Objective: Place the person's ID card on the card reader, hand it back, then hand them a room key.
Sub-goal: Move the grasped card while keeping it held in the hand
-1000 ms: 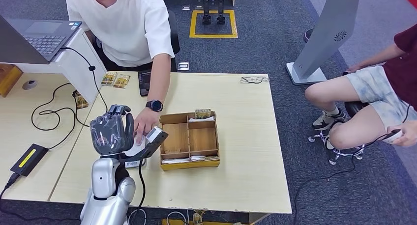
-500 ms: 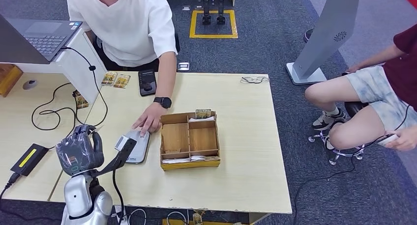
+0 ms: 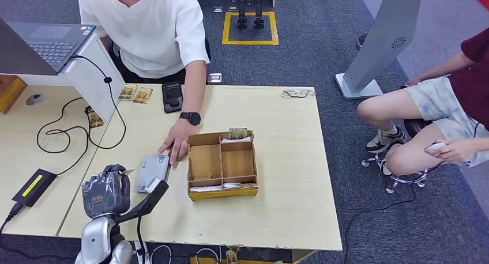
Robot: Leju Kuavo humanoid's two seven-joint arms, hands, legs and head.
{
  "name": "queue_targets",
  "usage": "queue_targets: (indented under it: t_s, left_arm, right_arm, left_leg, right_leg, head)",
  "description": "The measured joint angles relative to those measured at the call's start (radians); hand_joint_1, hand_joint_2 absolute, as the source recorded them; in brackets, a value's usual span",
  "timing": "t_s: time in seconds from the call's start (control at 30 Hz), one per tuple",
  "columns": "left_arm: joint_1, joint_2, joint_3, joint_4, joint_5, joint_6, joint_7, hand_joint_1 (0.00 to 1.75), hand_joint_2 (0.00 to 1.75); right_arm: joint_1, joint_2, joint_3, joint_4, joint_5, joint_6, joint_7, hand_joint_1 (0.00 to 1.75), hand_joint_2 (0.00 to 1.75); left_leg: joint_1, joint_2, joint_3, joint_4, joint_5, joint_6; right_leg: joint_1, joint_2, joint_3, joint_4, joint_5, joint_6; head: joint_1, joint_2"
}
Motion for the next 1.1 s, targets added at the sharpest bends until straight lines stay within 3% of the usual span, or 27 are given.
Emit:
queue_targets:
  t_s: [0.3, 0.57, 1.1]
  left_arm:
    - [0.009, 0.001, -0.092, 0.044, 0.000, -0.031, 0.001, 1.75, 1.75]
    - [-0.004, -0.003, -0.208, 0.171, 0.000, -0.047, -0.019, 1.75, 1.75]
    - [-0.073, -0.023, -0.227, 0.333, 0.000, -0.055, -0.048, 1.75, 1.75]
  right_arm:
    - [0.000, 0.006, -0.009, -0.012, 0.000, 0.001, -0.004, 0.00, 1.75]
    - [-0.001, 0.006, -0.013, -0.011, 0.000, -0.005, -0.021, 0.00, 1.75]
    - [-0.008, 0.006, -0.014, 0.004, 0.000, -0.019, -0.031, 0.00, 1.75]
  left_leg:
    - [0.000, 0.000, 0.000, 0.000, 0.000, 0.000]
    - [0.000, 0.000, 0.000, 0.000, 0.000, 0.000]
    - [0.000, 0.000, 0.005, 0.000, 0.000, 0.000]
  right_leg:
    - [0.000, 0.000, 0.000, 0.000, 0.000, 0.000]
    - [0.000, 0.000, 0.000, 0.000, 0.000, 0.000]
    - [0.000, -0.001, 0.006, 0.000, 0.000, 0.000]
  head:
    - [0.000, 0.000]
    - [0.000, 0.000]
    - [0.000, 0.000]
